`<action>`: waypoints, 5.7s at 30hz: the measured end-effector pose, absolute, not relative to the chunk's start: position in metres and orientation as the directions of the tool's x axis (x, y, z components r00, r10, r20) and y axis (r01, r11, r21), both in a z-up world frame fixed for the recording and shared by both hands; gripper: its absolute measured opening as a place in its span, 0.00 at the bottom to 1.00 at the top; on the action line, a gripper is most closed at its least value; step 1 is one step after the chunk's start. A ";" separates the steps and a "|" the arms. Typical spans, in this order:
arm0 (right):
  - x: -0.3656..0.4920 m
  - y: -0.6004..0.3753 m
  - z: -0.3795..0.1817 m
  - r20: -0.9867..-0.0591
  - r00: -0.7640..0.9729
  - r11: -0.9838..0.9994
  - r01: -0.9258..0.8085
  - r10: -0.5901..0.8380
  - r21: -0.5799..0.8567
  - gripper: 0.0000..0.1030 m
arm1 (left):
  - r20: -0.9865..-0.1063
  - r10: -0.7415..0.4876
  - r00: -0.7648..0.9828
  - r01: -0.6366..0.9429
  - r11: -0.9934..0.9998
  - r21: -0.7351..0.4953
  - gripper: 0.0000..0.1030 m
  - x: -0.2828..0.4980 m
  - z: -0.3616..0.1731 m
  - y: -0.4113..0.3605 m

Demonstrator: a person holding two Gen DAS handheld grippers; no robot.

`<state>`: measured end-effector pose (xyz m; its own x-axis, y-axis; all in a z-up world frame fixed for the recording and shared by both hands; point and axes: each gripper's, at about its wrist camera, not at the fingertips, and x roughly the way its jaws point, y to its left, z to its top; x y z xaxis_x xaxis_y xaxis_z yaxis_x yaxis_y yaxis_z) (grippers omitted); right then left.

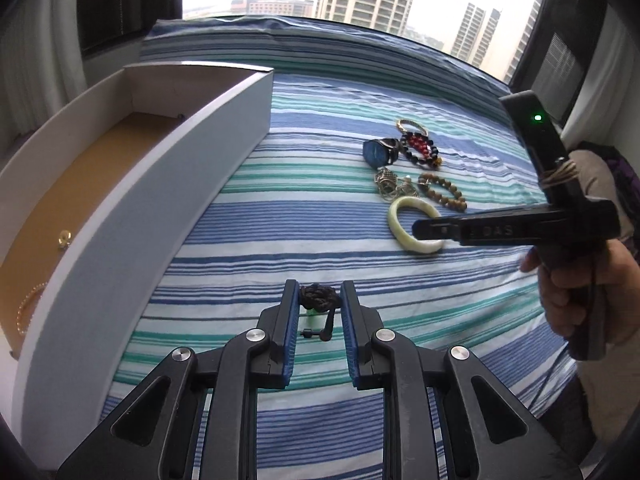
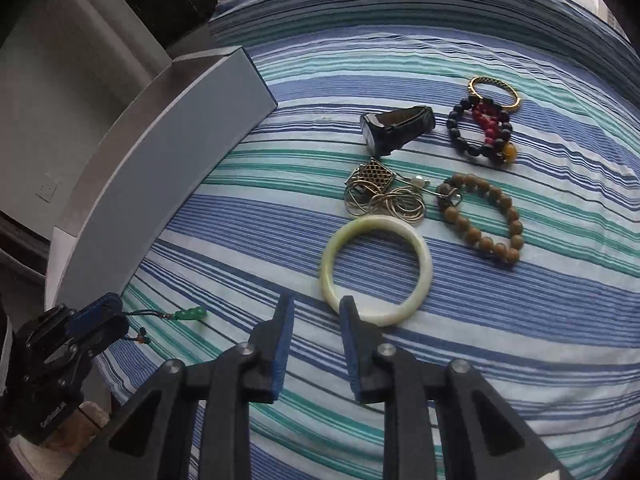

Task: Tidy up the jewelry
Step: 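Lift the pendant with the left tool while the right tool grasps the jade bangle, then carry the pendant with the left tool into the box while the right tool carries the bangle there, then open both tools and move them back over the remaining jewelry, then lower the left tool onto the gold chain with square pendant and grasp it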

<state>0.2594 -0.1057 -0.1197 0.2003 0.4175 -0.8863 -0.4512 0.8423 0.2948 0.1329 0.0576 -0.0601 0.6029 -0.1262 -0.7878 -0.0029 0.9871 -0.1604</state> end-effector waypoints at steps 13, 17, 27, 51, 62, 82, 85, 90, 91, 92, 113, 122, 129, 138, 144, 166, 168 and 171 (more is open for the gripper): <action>0.264 -0.084 -0.131 -0.906 0.204 0.850 -0.468 0.372 0.244 0.10 | -0.775 -0.129 0.619 -0.059 0.976 -0.209 0.18 0.110 -0.045 0.094; 0.250 -0.099 -0.101 -0.862 0.193 0.821 -0.456 0.468 0.344 0.10 | -0.742 -0.136 0.656 -0.062 0.970 -0.233 0.18 0.097 -0.017 0.104; 0.215 -0.032 0.009 -0.761 0.267 0.690 -0.656 0.591 0.306 0.10 | -0.640 0.006 0.768 -0.188 0.958 -0.217 0.18 0.049 0.076 0.178; 0.241 0.220 -0.052 -0.871 0.150 0.492 -0.863 0.467 0.115 0.14 | -0.817 0.188 0.546 -0.482 0.867 -0.122 0.21 0.073 -0.032 0.288; 0.233 0.173 0.008 -0.773 0.243 0.538 -0.830 0.585 0.146 0.45 | -0.760 0.273 0.590 -0.496 0.865 -0.074 0.71 0.055 -0.005 0.267; 0.111 -0.060 0.009 -0.738 0.546 0.757 -0.649 0.396 -0.074 0.73 | -0.738 0.029 0.674 -0.184 0.974 -0.130 0.91 0.069 -0.008 0.081; 0.100 -0.089 -0.007 -0.737 0.575 0.807 -0.586 0.355 -0.069 0.74 | -0.756 -0.005 0.654 -0.157 0.977 -0.143 0.91 0.068 -0.019 0.059; 0.078 -0.129 -0.041 -0.746 0.605 0.875 -0.479 0.277 -0.064 0.74 | -0.791 -0.031 0.612 -0.101 0.988 -0.117 0.91 0.065 -0.036 0.026; 0.075 -0.136 -0.048 -0.752 0.605 0.884 -0.463 0.263 -0.064 0.74 | -0.794 -0.033 0.607 -0.092 0.989 -0.112 0.91 0.065 -0.039 0.021; 0.072 -0.141 -0.054 -0.760 0.600 0.890 -0.451 0.251 -0.062 0.74 | -0.798 -0.037 0.602 -0.084 0.990 -0.109 0.91 0.064 -0.041 0.017; 0.051 -0.153 -0.075 -0.777 0.576 0.908 -0.419 0.255 -0.013 0.74 | -0.826 -0.027 0.563 -0.104 0.989 -0.103 0.93 0.056 -0.058 0.017; 0.053 -0.164 -0.074 -0.774 0.586 0.924 -0.383 0.242 -0.002 0.74 | -0.830 -0.019 0.558 -0.083 0.993 -0.079 0.93 0.062 -0.059 0.007; 0.064 -0.181 -0.080 -0.789 0.579 0.944 -0.329 0.205 0.004 0.74 | -0.847 -0.023 0.531 -0.068 0.995 -0.070 0.94 0.071 -0.071 -0.001; 0.076 -0.192 -0.097 -0.820 0.534 0.952 -0.303 0.203 0.038 0.74 | -0.867 -0.033 0.497 -0.027 0.998 -0.054 0.94 0.094 -0.085 -0.013; 0.083 -0.200 -0.099 -0.822 0.532 0.955 -0.292 0.203 0.048 0.74 | -0.873 -0.088 0.480 0.065 0.996 -0.064 0.94 0.135 -0.091 -0.027; 0.112 -0.247 -0.120 -0.848 0.498 0.977 -0.187 0.184 0.103 0.74 | -0.848 -0.183 0.497 0.365 0.931 0.013 0.91 0.330 -0.143 -0.068; 0.113 -0.251 -0.119 -0.845 0.503 0.978 -0.183 0.184 0.104 0.74 | -0.848 -0.189 0.496 0.378 0.926 0.015 0.76 0.329 -0.146 -0.068; 0.115 -0.256 -0.121 -0.843 0.506 0.979 -0.170 0.181 0.108 0.74 | -0.839 -0.201 0.505 0.383 0.924 0.009 0.50 0.323 -0.142 -0.066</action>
<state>0.1153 -0.2559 -0.1207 0.5064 0.1812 -0.8430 -0.1700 0.9795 0.1084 0.3233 -0.0658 -0.1421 0.5050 -0.2014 -0.8393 0.3833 0.9236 0.0090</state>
